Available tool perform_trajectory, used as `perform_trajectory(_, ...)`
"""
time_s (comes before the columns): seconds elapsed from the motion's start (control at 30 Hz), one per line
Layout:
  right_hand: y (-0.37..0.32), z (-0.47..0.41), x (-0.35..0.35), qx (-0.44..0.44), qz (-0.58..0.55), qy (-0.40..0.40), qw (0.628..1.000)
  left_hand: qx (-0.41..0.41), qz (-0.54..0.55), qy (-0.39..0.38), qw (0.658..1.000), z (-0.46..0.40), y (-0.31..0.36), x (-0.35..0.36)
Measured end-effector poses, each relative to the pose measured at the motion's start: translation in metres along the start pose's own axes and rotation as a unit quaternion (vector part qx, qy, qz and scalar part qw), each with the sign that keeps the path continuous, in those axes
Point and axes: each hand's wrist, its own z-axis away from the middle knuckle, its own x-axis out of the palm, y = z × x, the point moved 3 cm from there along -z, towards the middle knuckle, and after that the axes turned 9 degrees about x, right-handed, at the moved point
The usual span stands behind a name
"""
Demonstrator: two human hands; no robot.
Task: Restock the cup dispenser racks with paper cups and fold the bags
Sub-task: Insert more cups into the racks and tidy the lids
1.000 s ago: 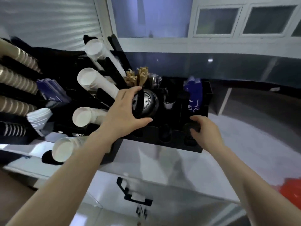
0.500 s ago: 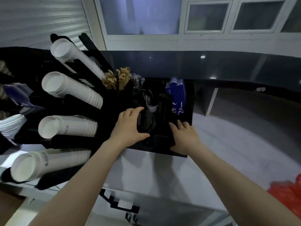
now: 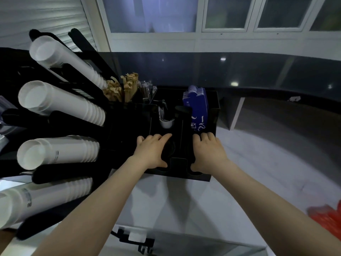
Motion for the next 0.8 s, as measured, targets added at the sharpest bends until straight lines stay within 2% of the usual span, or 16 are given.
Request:
perform_trajectory(0.1,0.004,0.0,-0.007,-0.008,-0.005,0.037,0.999,0.0,-0.07,-0.035,0.997,-0.002,0.005,0.015)
perform_trajectory(0.27,0.013,0.001,-0.008,0.003,-0.089,0.008,0.996,-0.006,-0.147,-0.051,0.988,-0.005,0.01,0.023)
perform_trajectory(0.47,0.021,0.001,-0.013,0.01,-0.205,0.006,0.979,0.025,-0.239,-0.118,0.963,0.0,0.017,0.016)
perform_trajectory(0.57,0.029,0.003,-0.016,-0.013,-0.248,-0.009,0.969,0.017,-0.126,-0.051,0.991,0.011,0.012,0.005)
perform_trajectory(0.63,0.035,0.004,-0.018,-0.04,-0.26,-0.022,0.965,0.046,-0.058,-0.023,0.997,0.019,0.005,-0.001)
perform_trajectory(0.7,0.039,0.004,-0.02,-0.046,-0.262,-0.019,0.964,0.071,-0.035,-0.046,0.996,0.026,0.001,0.0)
perform_trajectory(0.8,0.041,0.002,-0.023,-0.038,-0.264,-0.009,0.964,0.063,-0.048,-0.086,0.993,0.032,0.005,0.009)
